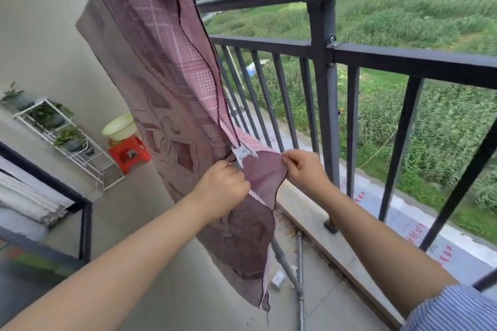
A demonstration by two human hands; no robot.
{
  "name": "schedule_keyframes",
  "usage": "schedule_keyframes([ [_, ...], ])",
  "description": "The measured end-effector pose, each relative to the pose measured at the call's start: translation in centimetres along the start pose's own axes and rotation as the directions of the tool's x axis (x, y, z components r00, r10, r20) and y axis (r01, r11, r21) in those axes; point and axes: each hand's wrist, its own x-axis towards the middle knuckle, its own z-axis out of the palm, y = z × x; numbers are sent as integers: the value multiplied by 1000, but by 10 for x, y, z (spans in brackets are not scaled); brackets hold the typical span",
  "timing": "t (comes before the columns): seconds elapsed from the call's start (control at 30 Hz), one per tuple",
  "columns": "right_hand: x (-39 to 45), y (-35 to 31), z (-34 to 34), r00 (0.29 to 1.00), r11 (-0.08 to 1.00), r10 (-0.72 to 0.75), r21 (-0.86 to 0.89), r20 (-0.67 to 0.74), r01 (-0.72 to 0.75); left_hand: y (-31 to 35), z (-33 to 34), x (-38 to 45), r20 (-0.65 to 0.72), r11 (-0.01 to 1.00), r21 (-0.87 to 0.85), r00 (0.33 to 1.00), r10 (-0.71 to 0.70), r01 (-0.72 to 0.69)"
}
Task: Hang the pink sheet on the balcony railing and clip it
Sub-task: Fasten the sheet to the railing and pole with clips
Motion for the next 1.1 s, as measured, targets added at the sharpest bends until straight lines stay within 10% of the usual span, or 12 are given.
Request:
schedule_keyframes([
  [0.53, -46, 7, 35, 963, 906, 148, 361, 225, -223, -1, 11, 52, 252, 978, -171, 954, 164, -122],
  [0.83, -53, 34, 85, 912, 935, 200, 208, 359, -287, -7, 15, 53, 242, 970, -140, 943, 229, -199],
  [1.0, -43, 51, 101, 900, 904, 267, 233, 345, -357, 6, 20, 56, 425, 979, -36, 884, 195, -199],
  [1.1, -44, 59, 106, 913, 926, 239, 205, 329, -316, 33, 37, 51, 671, 992, -100, 731, 126, -79],
])
